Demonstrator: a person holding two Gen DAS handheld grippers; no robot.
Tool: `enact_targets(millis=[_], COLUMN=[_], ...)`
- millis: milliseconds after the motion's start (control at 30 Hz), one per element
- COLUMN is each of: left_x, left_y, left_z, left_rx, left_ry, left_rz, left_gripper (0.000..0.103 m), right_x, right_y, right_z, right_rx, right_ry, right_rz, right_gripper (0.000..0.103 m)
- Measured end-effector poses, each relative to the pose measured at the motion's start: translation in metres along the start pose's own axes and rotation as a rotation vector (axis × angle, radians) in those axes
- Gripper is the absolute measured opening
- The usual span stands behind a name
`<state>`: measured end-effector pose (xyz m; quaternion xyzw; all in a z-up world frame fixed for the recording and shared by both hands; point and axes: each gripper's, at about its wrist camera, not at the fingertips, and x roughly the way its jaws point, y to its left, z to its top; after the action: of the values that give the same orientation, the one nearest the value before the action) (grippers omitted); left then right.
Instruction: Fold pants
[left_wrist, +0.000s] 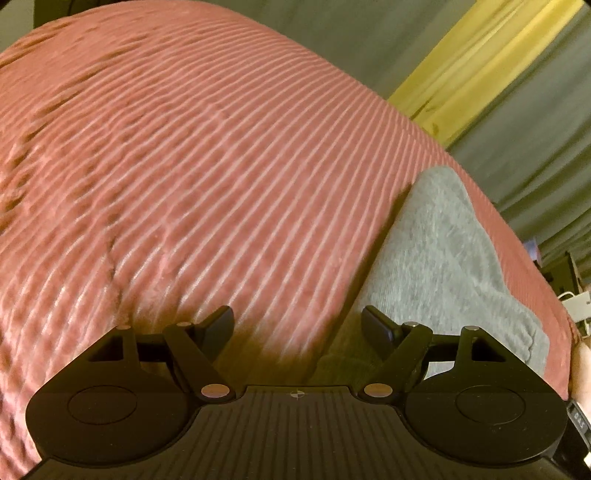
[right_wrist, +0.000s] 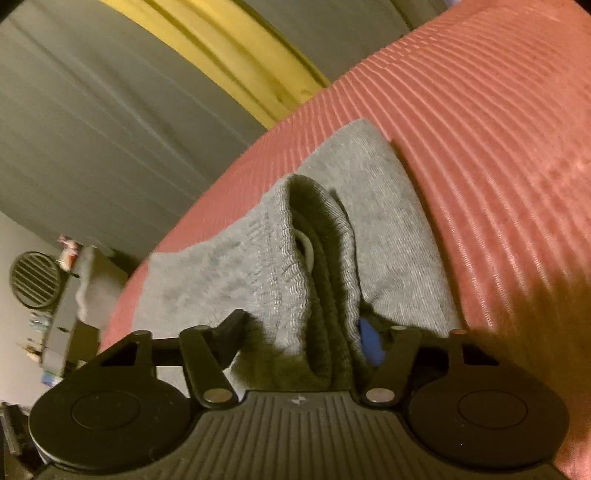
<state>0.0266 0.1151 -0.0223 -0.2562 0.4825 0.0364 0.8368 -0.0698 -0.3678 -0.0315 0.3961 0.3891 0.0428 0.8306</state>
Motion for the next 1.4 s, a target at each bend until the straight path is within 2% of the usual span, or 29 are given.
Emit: enact_targets(millis=[67, 267, 333, 367, 433, 467, 500, 567, 667, 700, 767, 833, 900, 1033, 1233, 1333, 1400], left_x=[0.001, 0.002, 0.001, 0.001, 0.0, 0.0, -0.001, 0.0, 0.001, 0.001, 0.0, 0.0, 0.0, -0.001, -0.001, -0.001, -0.001], left_y=[0.0, -0.002, -0.001, -0.001, 0.0, 0.001, 0.001, 0.002, 0.001, 0.001, 0.001, 0.002, 0.002, 0.004, 0.004, 0.002, 0.0], left_z=[0.0, 0.001, 0.001, 0.001, 0.001, 0.001, 0.001, 0.001, 0.001, 0.001, 0.001, 0.001, 0.001, 0.001, 0.001, 0.0, 0.0], left_rx=[-0.001, -0.004, -0.012, -0.016, -0.025, -0.029, -0.031, -0.032, -0.032, -0.033, -0.033, -0.038, -0.042, -0.047, -0.047, -0.039, -0.022], left_ry=[0.001, 0.0, -0.001, -0.002, -0.005, -0.007, -0.007, -0.005, -0.003, -0.003, -0.004, -0.004, -0.002, -0.006, 0.002, 0.0, -0.001], left_rz=[0.002, 0.01, 0.01, 0.011, 0.01, 0.009, 0.008, 0.008, 0.014, 0.017, 0.018, 0.016, 0.016, 0.012, 0.018, 0.01, -0.003], left_gripper=[0.082, 0.082, 0.082, 0.082, 0.082, 0.082, 0.082, 0.082, 0.082, 0.082, 0.082, 0.082, 0.082, 0.082, 0.082, 0.082, 0.082], right_x=[-0.003, 0.011, 0.015, 0.017, 0.015, 0.012, 0.009, 0.005, 0.008, 0.01, 0.015, 0.02, 0.021, 0.008, -0.032, -0.044, -0.045], right_y=[-0.005, -0.016, -0.011, -0.009, -0.006, -0.007, -0.01, -0.022, -0.029, -0.028, -0.023, -0.018, -0.013, 0.01, 0.035, 0.035, 0.024], right_z=[0.001, 0.01, 0.013, 0.013, 0.013, 0.013, 0.011, 0.008, 0.003, 0.003, 0.006, 0.009, 0.009, 0.008, 0.019, 0.025, 0.027], right_rx=[0.018, 0.129, 0.131, 0.13, 0.133, 0.137, 0.151, 0.21, 0.24, 0.241, 0.237, 0.223, 0.21, 0.129, 0.084, 0.057, 0.092], right_ry=[0.002, 0.052, 0.063, 0.064, 0.052, 0.039, 0.024, 0.004, -0.006, -0.007, 0.008, 0.026, 0.018, -0.045, -0.163, -0.21, -0.221], right_rz=[0.022, 0.103, 0.099, 0.094, 0.092, 0.096, 0.102, 0.149, 0.149, 0.145, 0.143, 0.121, 0.093, 0.067, 0.181, 0.157, 0.127], right_gripper=[0.06, 0.085, 0.085, 0.084, 0.074, 0.058, 0.048, 0.045, 0.046, 0.05, 0.052, 0.052, 0.046, 0.04, 0.038, 0.038, 0.038])
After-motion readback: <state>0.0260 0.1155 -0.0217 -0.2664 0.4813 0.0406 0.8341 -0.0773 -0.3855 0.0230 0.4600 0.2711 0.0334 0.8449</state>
